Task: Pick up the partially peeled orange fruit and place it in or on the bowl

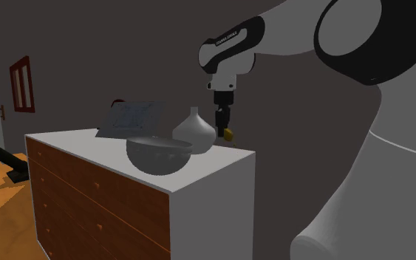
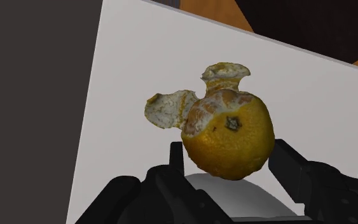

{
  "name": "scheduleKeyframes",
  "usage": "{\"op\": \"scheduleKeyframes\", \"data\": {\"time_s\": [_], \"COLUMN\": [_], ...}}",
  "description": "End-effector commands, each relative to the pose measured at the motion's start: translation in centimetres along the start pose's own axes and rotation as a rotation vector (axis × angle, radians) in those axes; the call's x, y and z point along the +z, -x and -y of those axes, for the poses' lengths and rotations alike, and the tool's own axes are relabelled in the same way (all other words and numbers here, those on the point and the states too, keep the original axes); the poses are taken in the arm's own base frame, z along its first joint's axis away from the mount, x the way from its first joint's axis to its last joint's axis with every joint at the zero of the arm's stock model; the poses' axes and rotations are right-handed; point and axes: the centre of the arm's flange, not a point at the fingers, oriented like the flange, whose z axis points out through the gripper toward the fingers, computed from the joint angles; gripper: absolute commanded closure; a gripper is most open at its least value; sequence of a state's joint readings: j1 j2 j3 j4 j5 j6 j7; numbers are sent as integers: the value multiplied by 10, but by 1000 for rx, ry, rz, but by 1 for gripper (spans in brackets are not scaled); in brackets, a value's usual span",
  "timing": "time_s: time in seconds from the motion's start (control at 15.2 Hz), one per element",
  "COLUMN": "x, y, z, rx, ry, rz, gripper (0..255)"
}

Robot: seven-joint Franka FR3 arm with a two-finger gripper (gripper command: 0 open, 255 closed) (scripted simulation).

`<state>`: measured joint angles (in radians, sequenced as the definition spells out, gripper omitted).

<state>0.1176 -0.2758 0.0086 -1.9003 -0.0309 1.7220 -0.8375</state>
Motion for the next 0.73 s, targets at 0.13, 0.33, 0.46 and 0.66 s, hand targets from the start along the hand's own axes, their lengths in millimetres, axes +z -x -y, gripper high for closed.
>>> {"op": "scheduleKeyframes", "data": {"time_s": [0.13,0.33,0.46,0.66], "x": [-22,-38,-48,-64], "y": [-2,-2,-3,-3], "z": [-2,-4,-5,-6], "rx": [0,0,0,0], "ry": [0,0,0,0], "rz": [0,0,0,0], "gripper": [255,255,255,255]}}
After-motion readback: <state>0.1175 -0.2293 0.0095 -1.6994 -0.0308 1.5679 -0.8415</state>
